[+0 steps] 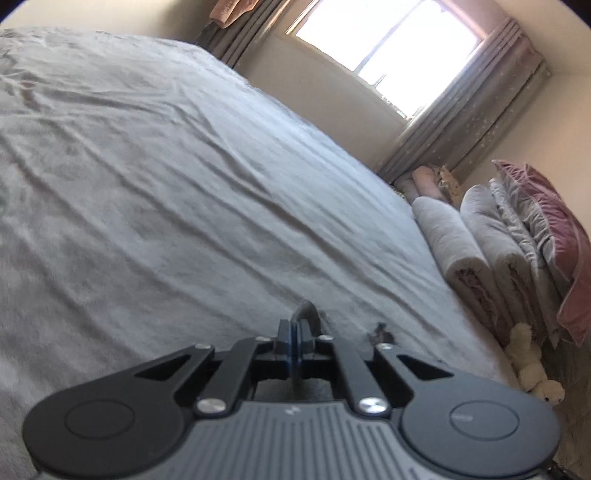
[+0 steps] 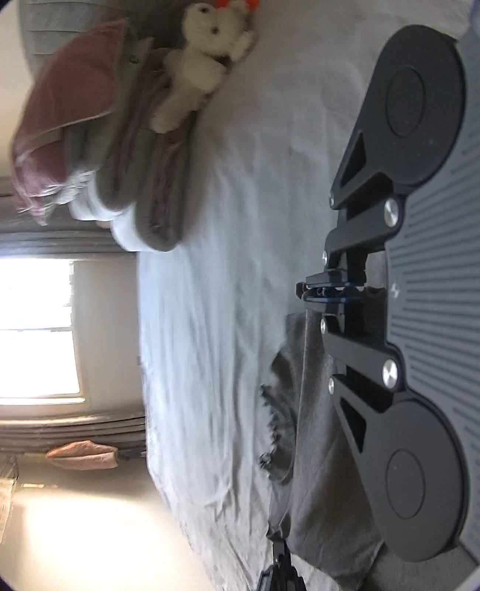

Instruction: Fold clothes

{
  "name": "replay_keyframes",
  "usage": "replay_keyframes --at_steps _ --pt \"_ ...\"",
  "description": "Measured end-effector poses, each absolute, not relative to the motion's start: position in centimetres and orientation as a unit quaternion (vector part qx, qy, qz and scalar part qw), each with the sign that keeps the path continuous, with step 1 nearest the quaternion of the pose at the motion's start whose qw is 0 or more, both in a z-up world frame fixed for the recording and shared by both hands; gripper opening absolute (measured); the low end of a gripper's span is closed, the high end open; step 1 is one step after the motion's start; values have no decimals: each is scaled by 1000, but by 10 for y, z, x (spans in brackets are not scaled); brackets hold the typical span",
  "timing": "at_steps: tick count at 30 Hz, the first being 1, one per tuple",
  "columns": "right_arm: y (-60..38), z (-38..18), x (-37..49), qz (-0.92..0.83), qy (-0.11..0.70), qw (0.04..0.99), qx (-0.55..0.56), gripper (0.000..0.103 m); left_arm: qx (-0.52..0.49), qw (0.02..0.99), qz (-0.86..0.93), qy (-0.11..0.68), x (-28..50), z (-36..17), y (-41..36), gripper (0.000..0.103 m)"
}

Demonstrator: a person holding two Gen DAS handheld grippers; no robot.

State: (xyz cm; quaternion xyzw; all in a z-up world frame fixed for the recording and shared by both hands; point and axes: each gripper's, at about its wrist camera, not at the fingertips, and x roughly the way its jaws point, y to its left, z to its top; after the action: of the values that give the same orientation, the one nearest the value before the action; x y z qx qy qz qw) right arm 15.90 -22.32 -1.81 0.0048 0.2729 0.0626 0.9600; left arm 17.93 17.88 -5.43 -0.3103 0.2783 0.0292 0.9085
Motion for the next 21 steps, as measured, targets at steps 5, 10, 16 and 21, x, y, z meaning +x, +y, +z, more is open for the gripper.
replay_keyframes --at_steps 5,10,16,21 --pt "-225 -42 173 59 322 945 11 7 -308 903 33 297 178 -52 185 10" --pt "-220 -16 170 70 301 951 16 17 -318 897 43 304 159 -30 193 34" --pt "-180 -4 183 184 317 930 25 24 -311 891 59 327 117 -11 182 42" --pt "-123 0 199 305 334 892 13 30 -337 869 67 355 84 -9 168 43"
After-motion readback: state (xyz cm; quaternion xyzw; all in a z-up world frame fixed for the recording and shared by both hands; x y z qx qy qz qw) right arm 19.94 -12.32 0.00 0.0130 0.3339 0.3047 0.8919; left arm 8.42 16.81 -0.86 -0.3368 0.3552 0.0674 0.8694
